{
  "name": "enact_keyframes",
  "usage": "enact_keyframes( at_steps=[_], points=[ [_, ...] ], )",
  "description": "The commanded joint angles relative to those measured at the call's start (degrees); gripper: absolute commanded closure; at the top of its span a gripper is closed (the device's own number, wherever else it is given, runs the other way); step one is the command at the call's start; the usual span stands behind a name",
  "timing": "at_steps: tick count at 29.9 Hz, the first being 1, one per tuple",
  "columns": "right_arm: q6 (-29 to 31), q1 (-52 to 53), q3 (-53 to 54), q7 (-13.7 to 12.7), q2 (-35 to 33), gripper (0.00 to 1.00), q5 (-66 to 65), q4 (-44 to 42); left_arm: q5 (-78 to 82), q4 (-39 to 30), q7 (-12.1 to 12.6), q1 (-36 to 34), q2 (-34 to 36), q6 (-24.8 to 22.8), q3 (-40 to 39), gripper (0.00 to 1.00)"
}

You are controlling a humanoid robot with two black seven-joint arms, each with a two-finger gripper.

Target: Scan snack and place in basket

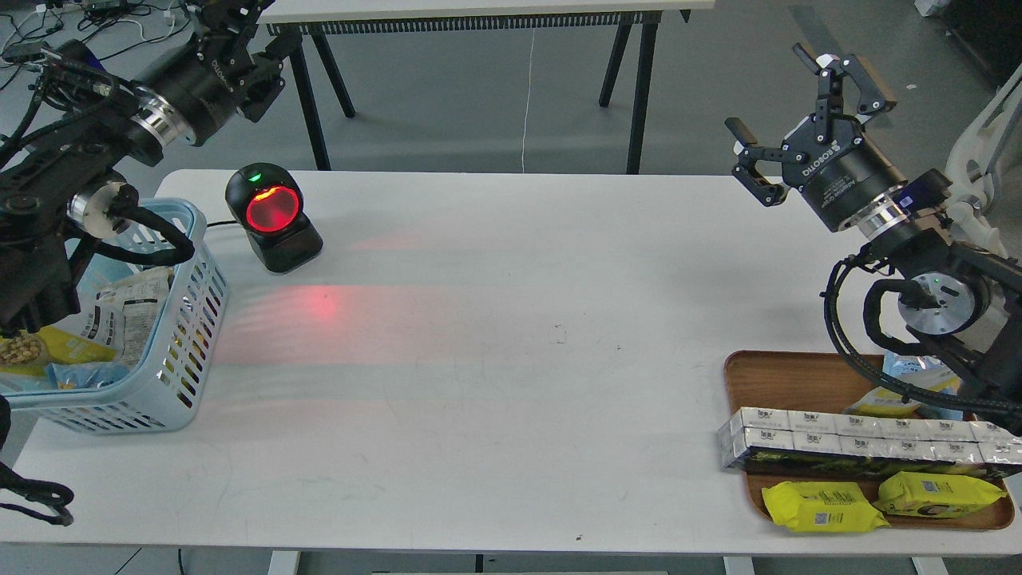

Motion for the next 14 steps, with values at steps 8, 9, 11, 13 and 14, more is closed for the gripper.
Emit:
enact_keyframes(
  at_steps=[8, 9, 11, 13, 14],
  points=[
    [0.0, -1.6, -0.1, 0.0, 2.1, 0.01, 0.0, 0.8, 0.7, -0.1, 0.0, 1.4, 1.0, 0.0, 0.1, 0.01],
    [0.0, -1.8, -0.1, 0.0, 2.2, 0.01, 0.0, 0.8, 0.7, -0.1, 0.0, 1.4, 1.2, 0.0, 0.0, 0.01],
    [0.0, -1.8, -0.1, 0.0, 2.2, 0.01, 0.0, 0.8, 0.7, -0.1, 0.0, 1.4, 1.2, 0.0, 0.0, 0.01],
    [0.0, -1.8, -0.1, 0.0, 2.2, 0.01, 0.0, 0.9, 0.8, -0.1, 0.0, 1.8, 1.3, 0.0, 0.0, 0.01],
    [0.0, -1.8, -0.2, 0.0, 2.2, 0.01, -0.1, 1.0, 0.8, -0.1, 0.0, 2.0, 1.3, 0.0, 0.0, 0.01]
  ],
)
